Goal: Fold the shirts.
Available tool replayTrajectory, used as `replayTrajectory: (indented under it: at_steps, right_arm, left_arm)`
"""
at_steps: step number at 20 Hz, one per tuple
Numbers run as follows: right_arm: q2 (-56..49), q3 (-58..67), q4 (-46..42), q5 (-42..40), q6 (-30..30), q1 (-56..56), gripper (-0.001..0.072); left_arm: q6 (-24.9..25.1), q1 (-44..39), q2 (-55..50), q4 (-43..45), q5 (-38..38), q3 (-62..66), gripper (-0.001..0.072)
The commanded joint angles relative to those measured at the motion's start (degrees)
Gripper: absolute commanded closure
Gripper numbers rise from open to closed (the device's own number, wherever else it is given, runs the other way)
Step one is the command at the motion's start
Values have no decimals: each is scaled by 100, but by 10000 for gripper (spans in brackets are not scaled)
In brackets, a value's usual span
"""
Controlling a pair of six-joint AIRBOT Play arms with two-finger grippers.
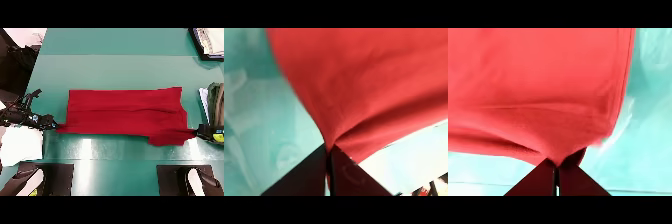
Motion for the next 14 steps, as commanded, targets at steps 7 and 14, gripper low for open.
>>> replayTrajectory:
  at_steps: [7, 14]
  right_arm:
    - [-2367, 1921, 109, -1316, 9, 1596, 693]
    - [-4474, 3554, 114, -1370, 273, 1670, 693]
  left_arm:
    - [-4, 7, -866, -686, 1344, 1023, 682]
    - [146, -487, -2885, -859, 1843, 2415, 680]
